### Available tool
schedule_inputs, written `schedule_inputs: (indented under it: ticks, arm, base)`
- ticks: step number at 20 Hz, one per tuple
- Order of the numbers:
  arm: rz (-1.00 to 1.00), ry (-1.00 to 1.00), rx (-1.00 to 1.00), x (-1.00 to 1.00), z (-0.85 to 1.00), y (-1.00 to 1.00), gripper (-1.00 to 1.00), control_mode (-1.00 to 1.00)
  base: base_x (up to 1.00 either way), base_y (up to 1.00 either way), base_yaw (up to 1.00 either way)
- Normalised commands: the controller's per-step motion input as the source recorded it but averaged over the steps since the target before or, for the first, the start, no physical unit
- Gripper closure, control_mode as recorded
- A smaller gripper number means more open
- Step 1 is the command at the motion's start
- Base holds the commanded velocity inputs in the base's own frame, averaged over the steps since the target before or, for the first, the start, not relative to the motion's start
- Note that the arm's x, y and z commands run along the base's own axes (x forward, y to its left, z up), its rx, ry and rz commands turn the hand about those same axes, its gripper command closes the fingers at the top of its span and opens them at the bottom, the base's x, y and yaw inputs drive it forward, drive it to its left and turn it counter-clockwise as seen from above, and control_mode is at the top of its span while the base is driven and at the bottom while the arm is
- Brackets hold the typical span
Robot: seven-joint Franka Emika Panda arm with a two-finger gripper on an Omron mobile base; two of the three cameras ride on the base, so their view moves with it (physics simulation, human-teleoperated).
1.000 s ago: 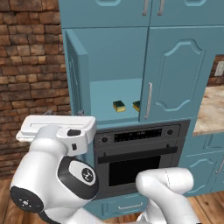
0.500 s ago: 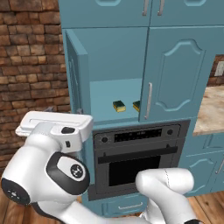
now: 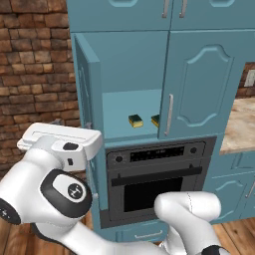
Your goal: Pick up the sponge and sponge from the sink, and place them back in the cabinet, and close the cabinet doors.
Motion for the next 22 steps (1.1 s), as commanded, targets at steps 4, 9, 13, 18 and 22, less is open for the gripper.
schedule_inputs:
  ticks: [4, 9, 13, 18, 22]
  arm:
    - [-0.06, 0.0, 0.0, 0.06, 0.0, 0.0, -1.0, -1.0]
    - [-0.04, 0.0, 0.0, 0.04, 0.0, 0.0, -1.0, -1.0]
    - [-0.03, 0.0, 0.0, 0.05, 0.0, 0.0, -1.0, -1.0]
    - [-0.02, 0.0, 0.0, 0.08, 0.0, 0.0, -1.0, -1.0]
    - [-0.01, 0.0, 0.0, 0.11, 0.0, 0.0, -1.0, -1.0]
  base:
    - [0.0, 0.0, 0.0]
    - [0.0, 0.0, 0.0]
    - [0.0, 0.0, 0.0]
    - [0.0, 0.0, 0.0]
    - [0.0, 0.0, 0.0]
